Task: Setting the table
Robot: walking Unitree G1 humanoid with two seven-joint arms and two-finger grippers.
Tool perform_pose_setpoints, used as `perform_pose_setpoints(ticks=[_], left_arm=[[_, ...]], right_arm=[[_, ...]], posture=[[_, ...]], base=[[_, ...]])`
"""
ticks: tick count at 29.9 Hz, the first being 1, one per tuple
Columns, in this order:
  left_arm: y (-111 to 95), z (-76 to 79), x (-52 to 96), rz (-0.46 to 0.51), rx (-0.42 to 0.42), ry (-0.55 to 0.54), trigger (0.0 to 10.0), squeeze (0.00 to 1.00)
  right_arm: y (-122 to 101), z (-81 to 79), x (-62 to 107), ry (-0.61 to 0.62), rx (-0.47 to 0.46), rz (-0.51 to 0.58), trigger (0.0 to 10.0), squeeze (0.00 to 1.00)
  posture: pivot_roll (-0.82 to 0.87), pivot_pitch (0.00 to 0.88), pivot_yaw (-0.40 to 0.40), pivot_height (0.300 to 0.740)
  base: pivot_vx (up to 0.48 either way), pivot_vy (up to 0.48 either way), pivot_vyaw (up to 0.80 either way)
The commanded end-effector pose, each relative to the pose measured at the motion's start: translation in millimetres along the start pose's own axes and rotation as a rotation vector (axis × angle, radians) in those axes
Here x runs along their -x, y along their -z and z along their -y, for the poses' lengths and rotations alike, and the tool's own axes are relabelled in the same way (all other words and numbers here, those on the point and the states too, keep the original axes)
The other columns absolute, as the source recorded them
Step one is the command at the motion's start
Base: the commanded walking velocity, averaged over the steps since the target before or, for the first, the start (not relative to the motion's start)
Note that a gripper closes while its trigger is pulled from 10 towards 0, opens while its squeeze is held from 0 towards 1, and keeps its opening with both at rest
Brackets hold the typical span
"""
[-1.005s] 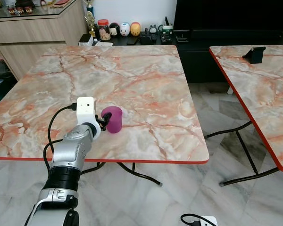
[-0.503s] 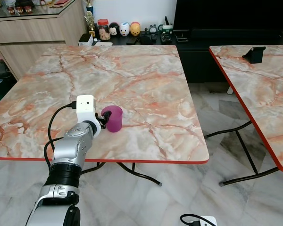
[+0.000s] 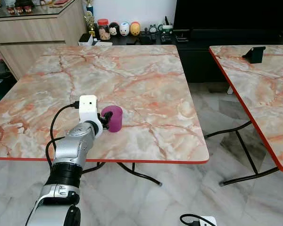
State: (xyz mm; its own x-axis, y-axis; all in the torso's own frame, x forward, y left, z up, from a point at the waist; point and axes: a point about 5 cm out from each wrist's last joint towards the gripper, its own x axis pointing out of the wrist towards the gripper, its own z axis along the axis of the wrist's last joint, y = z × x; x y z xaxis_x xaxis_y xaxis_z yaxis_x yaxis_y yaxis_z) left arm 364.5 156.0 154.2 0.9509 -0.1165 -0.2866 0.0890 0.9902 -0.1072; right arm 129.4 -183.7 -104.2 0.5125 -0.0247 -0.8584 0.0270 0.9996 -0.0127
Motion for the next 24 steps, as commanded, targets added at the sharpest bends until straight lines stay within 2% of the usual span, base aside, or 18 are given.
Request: perform_pose_setpoints(ticks=[1,24], left_arm=[[-1.1,1.4,-1.2,-0.016,-0.007,0.011,0.0,0.00],[-0.9,-2.6,1.9,-0.033,-0.041,0.036,0.0,0.00]], right_arm=[[2.2,-2.3,0.1,-0.007,-0.001,-0.013,10.0,0.00],[2.6,-2.3,0.2,-0.016,-0.004,-0.015,10.0,0.00]], posture=[[0.08,0.000,0.005,0.740],[0.09,0.000,0.001,0.740]], base=[[0.000,0.000,0.00],[0.000,0.000,0.00]])
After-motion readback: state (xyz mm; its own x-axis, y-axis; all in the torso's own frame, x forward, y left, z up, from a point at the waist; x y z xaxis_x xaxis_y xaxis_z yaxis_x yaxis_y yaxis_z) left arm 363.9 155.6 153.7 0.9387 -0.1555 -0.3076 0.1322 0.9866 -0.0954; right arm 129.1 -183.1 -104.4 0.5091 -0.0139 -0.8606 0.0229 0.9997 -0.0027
